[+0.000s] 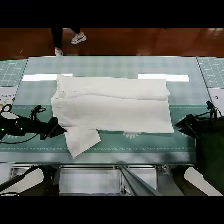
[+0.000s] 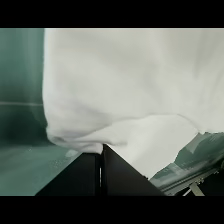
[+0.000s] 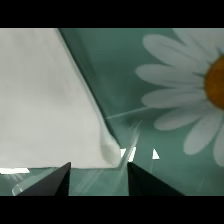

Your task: Fold the shirts.

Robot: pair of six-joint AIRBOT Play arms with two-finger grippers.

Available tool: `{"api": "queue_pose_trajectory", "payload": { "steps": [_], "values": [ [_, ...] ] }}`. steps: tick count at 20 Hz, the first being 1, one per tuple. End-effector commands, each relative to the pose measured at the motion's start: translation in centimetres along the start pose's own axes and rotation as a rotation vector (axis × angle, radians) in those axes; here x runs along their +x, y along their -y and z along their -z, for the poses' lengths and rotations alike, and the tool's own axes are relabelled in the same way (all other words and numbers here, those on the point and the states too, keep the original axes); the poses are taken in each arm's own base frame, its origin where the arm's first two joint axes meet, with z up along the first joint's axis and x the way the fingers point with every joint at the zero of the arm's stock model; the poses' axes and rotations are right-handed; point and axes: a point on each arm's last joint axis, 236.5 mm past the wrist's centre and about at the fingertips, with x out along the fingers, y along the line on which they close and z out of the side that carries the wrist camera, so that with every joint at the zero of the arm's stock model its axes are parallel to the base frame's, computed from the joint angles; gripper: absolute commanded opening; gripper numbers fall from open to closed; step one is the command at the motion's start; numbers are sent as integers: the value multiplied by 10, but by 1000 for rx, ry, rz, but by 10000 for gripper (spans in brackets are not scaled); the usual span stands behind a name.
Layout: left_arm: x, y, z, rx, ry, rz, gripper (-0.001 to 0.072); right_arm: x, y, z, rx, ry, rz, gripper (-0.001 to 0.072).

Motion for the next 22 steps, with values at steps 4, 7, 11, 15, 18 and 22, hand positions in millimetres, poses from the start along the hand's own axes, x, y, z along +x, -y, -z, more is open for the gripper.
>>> {"api": "queue_pose_trajectory", "payload": {
  "steps": [4, 7, 11, 15, 18, 22],
  "values": [
    [-1, 3, 1, 1, -9, 10, 17, 14, 20, 19, 76, -135, 41, 411],
    [-1, 3, 1, 1, -5, 9, 17, 27, 6, 14, 95, -155, -52, 411],
    [-1, 3, -2, 1, 5, 7, 17, 40, -3, 5, 122, -159, -127, 411],
    [-1, 2, -5, -1, 20, 6, 17, 42, -19, -12, 117, -95, -207, 401],
    [-1, 6, -10, -5, 39, 18, 17, 47, -21, -10, 89, -102, -187, 395],
    [-2, 8, -11, -7, 42, 26, 17, 59, -43, -3, -69, -131, -168, 21]
  ]
}}
